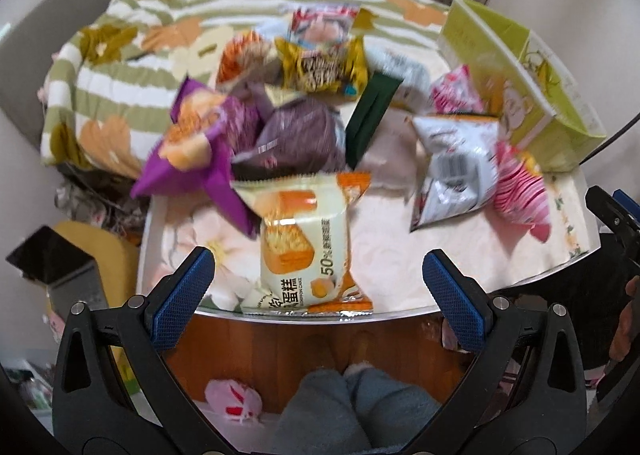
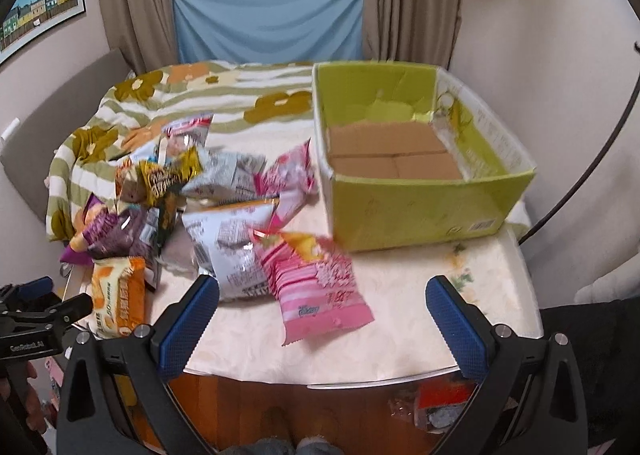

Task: Organize snacks
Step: 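Grasp the cream cake packet with the left tool while the right tool grasps the pink candy bag, then carry both packets over the cardboard box and release them inside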

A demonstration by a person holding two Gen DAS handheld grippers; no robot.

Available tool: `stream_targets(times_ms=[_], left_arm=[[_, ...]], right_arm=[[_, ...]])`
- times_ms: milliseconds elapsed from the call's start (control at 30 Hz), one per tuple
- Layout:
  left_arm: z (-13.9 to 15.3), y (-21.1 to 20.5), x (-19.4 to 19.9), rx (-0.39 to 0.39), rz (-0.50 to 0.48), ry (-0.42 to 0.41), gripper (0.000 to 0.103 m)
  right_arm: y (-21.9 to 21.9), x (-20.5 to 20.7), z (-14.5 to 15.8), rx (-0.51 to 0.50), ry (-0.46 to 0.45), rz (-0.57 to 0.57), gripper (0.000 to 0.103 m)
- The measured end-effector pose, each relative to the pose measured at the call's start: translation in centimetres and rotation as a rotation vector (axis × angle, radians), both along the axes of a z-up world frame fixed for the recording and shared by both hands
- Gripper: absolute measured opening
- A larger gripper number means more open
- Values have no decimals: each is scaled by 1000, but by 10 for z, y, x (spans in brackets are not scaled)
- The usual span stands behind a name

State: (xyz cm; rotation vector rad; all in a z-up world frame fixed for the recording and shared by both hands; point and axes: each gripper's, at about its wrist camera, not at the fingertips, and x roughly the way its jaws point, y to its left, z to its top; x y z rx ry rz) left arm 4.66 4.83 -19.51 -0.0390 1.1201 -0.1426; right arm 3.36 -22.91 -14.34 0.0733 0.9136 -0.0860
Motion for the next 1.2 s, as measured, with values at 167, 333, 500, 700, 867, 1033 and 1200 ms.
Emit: stream_targets(times_ms=[167, 333, 500, 700, 867, 1033, 1200], left_arm=[[-29, 1, 9, 4, 11, 43, 102], [-49, 0, 16, 4, 10, 64, 99], [-62, -3, 25, -1, 13, 95, 86], [-71, -2, 31, 0, 23, 135, 63], [-70, 0, 28, 3, 16, 128, 62], [-66, -1, 26, 9, 17, 116, 62], [-57, -2, 21, 5, 19, 100, 61]], right_arm=[[-3, 14, -32, 30, 62, 59, 103], [-5, 33, -60, 28, 118, 105, 103], [-9, 47, -82, 35, 158, 126, 103], [-13, 60, -97, 74, 183, 141, 103], [-16, 67, -105, 111, 214, 176, 92], [-19, 71, -108, 151, 227, 215, 82], [-19, 65, -104, 158, 221, 243, 73]])
